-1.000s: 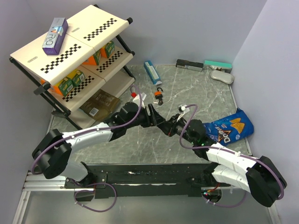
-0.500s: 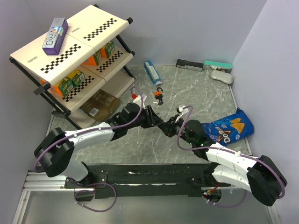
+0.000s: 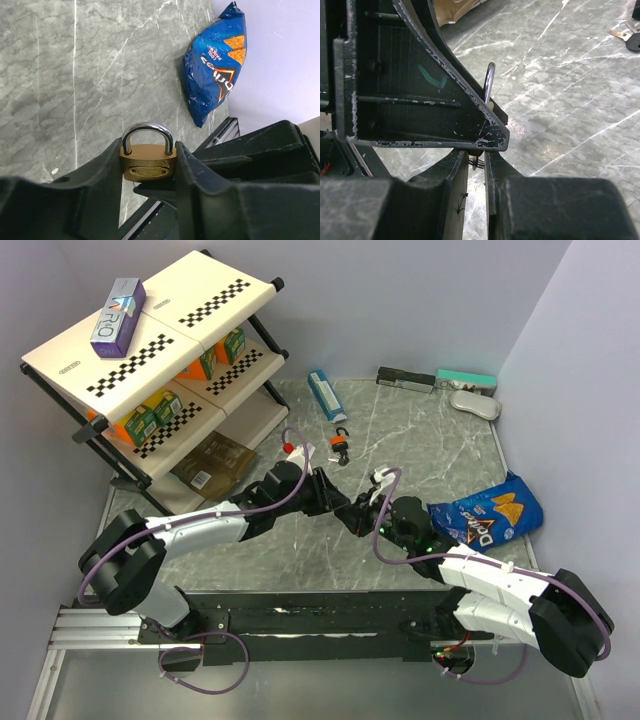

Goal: Unlock with the key

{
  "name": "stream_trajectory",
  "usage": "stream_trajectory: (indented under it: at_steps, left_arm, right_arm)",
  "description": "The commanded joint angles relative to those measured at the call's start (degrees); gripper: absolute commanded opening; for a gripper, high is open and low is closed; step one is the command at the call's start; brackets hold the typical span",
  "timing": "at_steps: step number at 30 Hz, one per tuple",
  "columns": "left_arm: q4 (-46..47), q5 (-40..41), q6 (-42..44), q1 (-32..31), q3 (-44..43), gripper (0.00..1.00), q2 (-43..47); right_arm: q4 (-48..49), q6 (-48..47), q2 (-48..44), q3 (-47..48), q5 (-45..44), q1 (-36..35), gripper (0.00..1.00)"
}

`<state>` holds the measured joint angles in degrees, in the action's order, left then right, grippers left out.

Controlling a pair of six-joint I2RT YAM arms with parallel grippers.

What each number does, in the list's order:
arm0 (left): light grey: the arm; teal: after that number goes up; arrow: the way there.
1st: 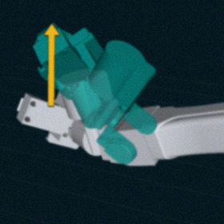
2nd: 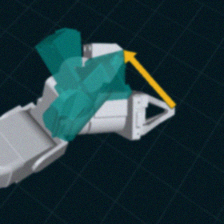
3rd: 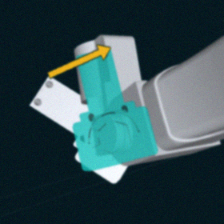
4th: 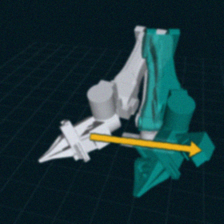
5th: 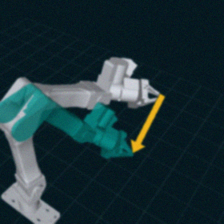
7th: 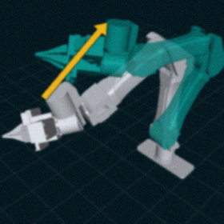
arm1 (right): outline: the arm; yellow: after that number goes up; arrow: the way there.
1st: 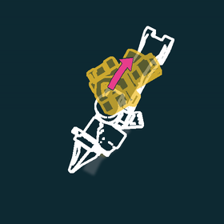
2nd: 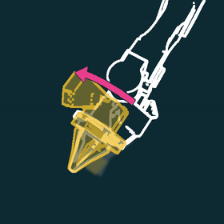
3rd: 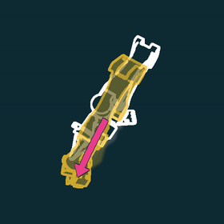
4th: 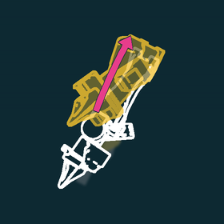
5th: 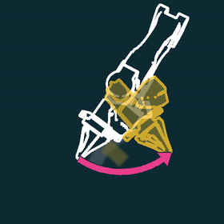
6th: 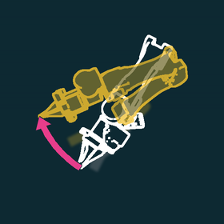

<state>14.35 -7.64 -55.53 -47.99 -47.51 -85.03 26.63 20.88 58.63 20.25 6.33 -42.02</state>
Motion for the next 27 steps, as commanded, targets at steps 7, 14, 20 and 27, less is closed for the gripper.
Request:
stream_trajectory:
  at_steps: [7,14,20,27]
  left_arm:
    - [0.8,-1.3,-1.2,-1.2,-1.4,0.01,0.8]
    - [-0.7,0.1,-1.9,-1.2,-1.8,0.01,1.1]
    - [-0.7,0.2,-2.0,-1.2,-1.4,0.01,1.4]
    - [-1.2,0.6,-1.9,-1.1,-1.5,0.01,1.4]
  right_arm:
    - [4.1,0.8,-0.5,4.6,-1.9,-0.7,0.01]
    - [3.3,2.2,-2.0,3.7,-1.6,-0.7,0.16]
    - [2.9,2.5,-2.2,3.5,-1.0,-0.5,0.31]
    - [2.4,2.8,-3.6,3.0,-0.3,-0.6,0.40]
